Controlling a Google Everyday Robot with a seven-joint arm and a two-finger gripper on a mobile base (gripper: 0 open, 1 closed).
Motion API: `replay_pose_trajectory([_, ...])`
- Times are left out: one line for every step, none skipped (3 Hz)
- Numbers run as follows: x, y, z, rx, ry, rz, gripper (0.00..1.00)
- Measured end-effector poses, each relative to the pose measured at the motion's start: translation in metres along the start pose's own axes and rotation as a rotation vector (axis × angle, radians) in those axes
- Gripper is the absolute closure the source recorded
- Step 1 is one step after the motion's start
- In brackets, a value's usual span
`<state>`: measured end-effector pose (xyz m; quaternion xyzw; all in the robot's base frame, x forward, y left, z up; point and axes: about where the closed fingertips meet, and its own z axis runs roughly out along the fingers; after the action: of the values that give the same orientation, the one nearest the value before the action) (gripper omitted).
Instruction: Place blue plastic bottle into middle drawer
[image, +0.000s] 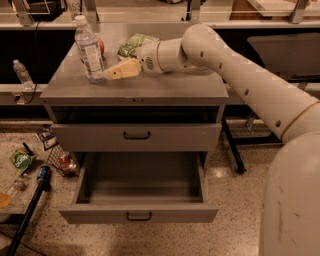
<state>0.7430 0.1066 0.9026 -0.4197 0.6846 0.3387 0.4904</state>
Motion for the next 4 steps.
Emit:
replay_pose_trajectory([0.001,-0.019,0.021,0.007,-0.023,0.032,0.00])
replay_pose_trajectory([-0.005,-0.032,0.043,0.026,-0.043,0.048,0.00])
replay_pose_trajectory([-0.020,-0.027,0.066,0.050,-0.046,0.017,0.00])
replay_pose_trajectory([-0.041,-0.013,0.085,0.046,-0.075,-0.003,0.00])
